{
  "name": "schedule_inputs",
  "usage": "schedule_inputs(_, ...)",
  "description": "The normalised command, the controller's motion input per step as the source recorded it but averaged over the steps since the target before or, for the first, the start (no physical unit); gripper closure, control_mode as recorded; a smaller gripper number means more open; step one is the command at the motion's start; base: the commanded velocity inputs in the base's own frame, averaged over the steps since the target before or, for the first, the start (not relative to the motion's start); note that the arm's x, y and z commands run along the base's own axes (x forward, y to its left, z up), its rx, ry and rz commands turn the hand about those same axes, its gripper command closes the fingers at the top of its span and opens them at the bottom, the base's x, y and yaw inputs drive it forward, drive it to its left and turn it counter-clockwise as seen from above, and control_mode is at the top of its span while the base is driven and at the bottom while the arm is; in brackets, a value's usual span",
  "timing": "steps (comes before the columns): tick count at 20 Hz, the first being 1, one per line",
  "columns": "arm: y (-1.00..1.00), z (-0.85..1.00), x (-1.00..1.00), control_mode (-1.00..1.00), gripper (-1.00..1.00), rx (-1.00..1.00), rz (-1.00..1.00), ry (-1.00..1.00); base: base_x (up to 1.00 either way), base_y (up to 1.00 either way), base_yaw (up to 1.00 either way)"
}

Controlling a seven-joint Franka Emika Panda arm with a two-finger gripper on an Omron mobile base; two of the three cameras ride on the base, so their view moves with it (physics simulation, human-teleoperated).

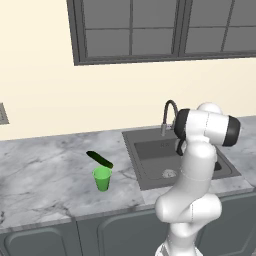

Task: Remove the cucumber and mushroom from the sink. Then move the bowl and cup from the counter to the sink for washing.

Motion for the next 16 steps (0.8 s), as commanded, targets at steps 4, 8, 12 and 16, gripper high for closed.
schedule_inputs(4, 0.04, -0.15, 0.05, -1.00, -1.00, 0.00, -0.02, 0.00, 0.00, 0.00, 0.00)
schedule_inputs(8, 0.10, -0.17, 0.06, -1.00, -1.00, 0.00, -0.04, 0.00, 0.00, 0.00, 0.00)
schedule_inputs(12, 0.09, -0.16, 0.10, -1.00, -1.00, 0.01, -0.01, 0.00, 0.00, 0.00, 0.00)
schedule_inputs(16, -0.02, -0.10, 0.08, -1.00, -1.00, 0.00, 0.00, 0.00, 0.00, 0.00, 0.00)
